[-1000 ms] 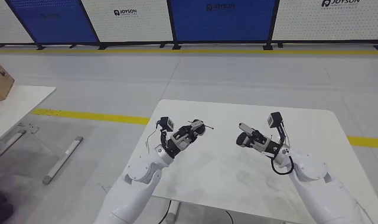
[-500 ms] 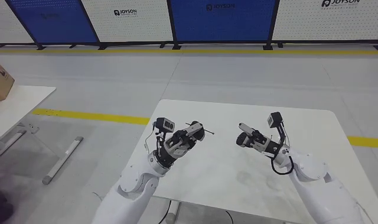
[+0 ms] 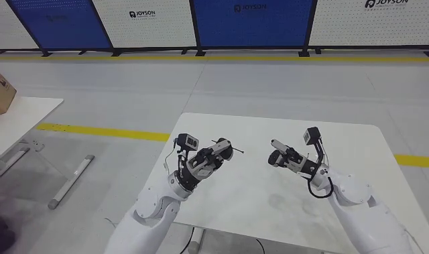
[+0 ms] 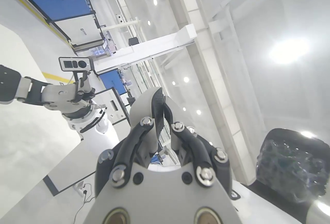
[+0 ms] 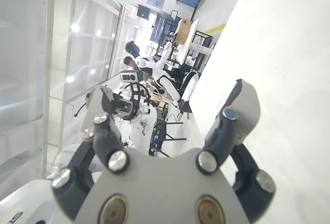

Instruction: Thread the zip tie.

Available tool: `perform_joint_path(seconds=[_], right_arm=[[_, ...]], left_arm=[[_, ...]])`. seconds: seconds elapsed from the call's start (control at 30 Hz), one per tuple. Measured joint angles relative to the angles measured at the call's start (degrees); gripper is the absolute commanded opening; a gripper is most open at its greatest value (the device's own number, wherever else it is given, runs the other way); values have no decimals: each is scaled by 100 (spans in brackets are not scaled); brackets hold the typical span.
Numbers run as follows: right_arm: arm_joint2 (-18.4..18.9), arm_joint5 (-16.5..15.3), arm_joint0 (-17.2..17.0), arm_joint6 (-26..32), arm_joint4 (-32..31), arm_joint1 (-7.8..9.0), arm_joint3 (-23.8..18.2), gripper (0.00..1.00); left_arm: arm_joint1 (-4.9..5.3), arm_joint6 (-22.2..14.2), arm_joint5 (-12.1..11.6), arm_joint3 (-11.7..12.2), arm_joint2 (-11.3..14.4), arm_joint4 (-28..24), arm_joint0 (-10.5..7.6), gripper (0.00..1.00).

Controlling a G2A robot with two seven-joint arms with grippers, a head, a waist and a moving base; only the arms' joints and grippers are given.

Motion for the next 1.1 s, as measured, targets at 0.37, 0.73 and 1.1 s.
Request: perform_joint_path(seconds=[0.37,0.73,1.1], right_arm=[[0,0,0,0,0,0,0,100],[0,0,0,0,0,0,0,100],[0,0,0,0,0,0,0,100]], left_arm=[[17,239,451,851,249,942,-298,0],[19,392,468,1085,307,1225,-381,0],[10,373,-129,440,-40,-68,-141,0]])
